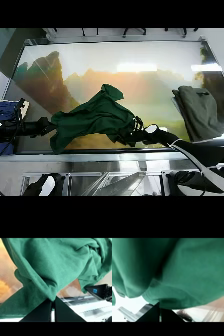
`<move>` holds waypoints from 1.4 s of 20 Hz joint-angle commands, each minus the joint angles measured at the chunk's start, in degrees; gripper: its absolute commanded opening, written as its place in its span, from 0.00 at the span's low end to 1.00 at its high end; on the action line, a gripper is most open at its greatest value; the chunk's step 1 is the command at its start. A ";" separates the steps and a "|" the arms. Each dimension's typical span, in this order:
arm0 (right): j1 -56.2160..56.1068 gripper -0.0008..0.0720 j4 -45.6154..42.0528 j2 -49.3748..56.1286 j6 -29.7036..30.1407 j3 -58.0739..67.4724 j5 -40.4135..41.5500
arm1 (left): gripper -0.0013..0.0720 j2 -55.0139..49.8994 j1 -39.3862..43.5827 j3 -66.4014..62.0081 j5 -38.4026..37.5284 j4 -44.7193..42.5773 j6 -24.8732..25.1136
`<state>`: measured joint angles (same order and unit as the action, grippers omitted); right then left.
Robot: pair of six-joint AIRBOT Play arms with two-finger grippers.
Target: Fold the shirts.
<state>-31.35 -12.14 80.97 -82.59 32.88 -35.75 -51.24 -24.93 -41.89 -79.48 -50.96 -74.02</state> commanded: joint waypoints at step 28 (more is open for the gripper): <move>49.44 0.04 -51.65 -19.41 1.73 39.85 -40.48 | 0.04 -5.44 2.56 -13.27 -3.58 -13.18 -2.03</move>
<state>17.69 -66.87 53.67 -83.53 65.19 -77.95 -56.86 -24.23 -55.27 -83.15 -59.61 -75.50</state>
